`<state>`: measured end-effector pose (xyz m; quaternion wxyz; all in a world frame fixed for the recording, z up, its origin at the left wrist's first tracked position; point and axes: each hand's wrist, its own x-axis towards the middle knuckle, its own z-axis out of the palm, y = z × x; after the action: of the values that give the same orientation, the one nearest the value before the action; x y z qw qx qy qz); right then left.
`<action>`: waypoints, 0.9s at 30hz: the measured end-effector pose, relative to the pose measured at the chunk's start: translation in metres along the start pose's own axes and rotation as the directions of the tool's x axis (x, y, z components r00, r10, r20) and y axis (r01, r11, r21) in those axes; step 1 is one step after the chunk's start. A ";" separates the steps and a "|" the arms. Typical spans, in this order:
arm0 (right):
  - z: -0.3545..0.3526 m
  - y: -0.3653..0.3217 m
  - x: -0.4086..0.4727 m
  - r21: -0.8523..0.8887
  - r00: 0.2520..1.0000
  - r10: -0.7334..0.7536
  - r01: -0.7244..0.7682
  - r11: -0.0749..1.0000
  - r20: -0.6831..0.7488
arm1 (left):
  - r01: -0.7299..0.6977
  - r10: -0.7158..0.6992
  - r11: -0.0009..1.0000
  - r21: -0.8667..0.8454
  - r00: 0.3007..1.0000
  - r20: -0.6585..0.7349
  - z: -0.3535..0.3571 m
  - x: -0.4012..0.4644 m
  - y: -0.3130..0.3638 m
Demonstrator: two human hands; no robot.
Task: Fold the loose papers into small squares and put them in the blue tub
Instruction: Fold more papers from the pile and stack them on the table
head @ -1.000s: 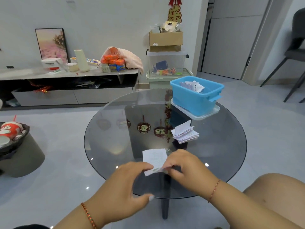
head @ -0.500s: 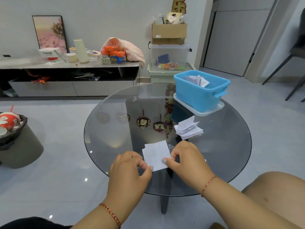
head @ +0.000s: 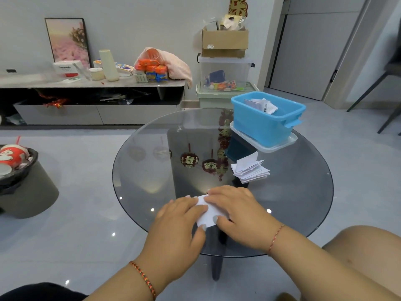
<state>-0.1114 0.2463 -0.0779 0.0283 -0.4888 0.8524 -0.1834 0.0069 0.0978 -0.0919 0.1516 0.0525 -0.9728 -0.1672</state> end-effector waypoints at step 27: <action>0.008 -0.015 -0.029 0.203 0.970 0.179 -0.143 0.969 -0.166 | 0.242 -0.289 0.929 -0.281 0.947 -0.139 0.008 -0.023 0.009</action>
<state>-0.0816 0.2620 -0.0838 0.0110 -0.3938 0.8670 -0.3051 0.0254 0.1118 -0.1025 0.2194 0.1785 -0.9087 -0.3070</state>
